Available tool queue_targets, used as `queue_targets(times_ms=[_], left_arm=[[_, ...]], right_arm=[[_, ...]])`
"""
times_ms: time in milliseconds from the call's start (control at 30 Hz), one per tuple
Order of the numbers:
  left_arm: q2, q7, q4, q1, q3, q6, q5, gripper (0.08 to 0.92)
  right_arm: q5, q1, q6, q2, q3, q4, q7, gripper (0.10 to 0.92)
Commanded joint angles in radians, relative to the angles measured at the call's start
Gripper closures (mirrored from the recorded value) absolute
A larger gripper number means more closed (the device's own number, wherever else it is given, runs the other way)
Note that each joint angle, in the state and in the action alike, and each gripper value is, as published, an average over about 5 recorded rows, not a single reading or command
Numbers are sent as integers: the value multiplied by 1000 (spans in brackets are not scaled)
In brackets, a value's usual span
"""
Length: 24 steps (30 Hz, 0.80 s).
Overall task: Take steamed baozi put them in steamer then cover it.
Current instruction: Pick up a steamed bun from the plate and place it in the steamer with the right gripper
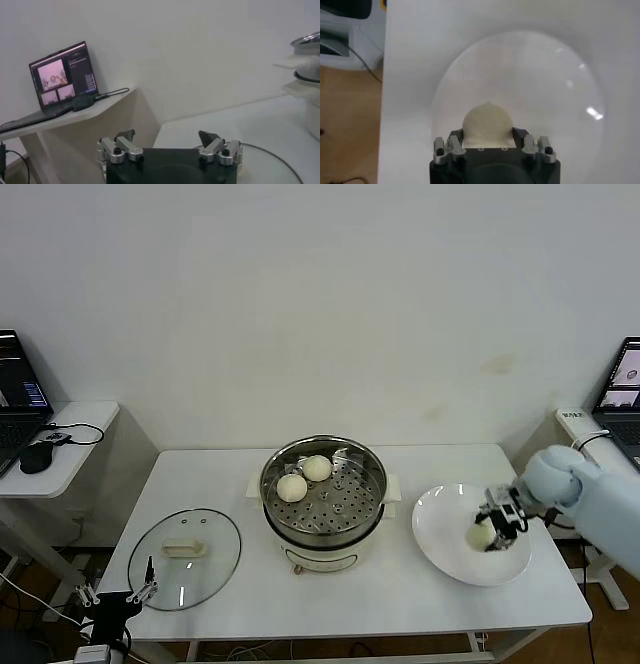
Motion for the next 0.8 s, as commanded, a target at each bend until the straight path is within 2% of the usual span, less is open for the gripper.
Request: queue_targets(times_ms=[33,267,467,800], left_arm=[[2,0,-4,2,-4,0,-3,177],[-1,0,-8,4,-15,0,-8,177],[-13,0,-10,3,-27,0,-12,177],[-32,-1,-21,6,-49,3,-12,177]], right_arm=[[158,377,-24,87,-164,-1,-1,406],[260,605,-38,292,-292,-44,37,404],[304,619,-38,457,-339,-52,74,398],[247,502,145,595,-466,-46,112,391]])
